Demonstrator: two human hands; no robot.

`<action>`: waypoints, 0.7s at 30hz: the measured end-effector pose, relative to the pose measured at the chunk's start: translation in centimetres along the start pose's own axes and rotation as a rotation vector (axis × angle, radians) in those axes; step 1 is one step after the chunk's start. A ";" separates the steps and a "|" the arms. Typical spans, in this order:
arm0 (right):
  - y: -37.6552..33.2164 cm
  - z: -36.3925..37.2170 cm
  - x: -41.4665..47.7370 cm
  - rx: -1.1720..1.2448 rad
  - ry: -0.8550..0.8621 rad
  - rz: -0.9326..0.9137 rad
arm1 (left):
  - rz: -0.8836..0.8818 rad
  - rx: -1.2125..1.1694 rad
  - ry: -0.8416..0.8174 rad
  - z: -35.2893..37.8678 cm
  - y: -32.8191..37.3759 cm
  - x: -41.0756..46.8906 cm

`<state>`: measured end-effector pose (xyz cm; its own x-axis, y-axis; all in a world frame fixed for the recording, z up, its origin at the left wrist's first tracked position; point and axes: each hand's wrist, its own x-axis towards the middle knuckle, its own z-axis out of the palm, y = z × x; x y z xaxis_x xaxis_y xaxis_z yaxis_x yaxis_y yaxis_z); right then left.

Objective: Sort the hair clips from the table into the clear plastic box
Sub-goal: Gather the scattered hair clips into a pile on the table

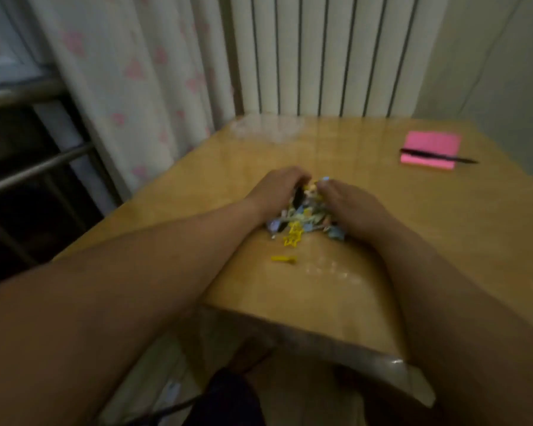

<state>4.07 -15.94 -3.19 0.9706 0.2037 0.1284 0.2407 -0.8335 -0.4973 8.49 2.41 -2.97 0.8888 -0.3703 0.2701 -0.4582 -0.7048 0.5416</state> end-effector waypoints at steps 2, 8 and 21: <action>0.6 0.0 0.1 0.070 0.051 0.000 | 0.023 0.027 0.009 -0.2 0.1 0.1; 1.0 0.2 0.7 0.100 0.103 0.021 | -0.151 -0.182 -0.001 -0.5 1.0 0.1; 0.8 0.0 0.7 0.130 0.136 0.057 | -0.212 -0.373 -0.011 0.1 0.1 0.9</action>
<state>4.95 -16.40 -3.50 0.9751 0.0793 0.2073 0.1925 -0.7668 -0.6124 9.23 1.96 -2.77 0.9618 -0.2486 0.1144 -0.2284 -0.4992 0.8358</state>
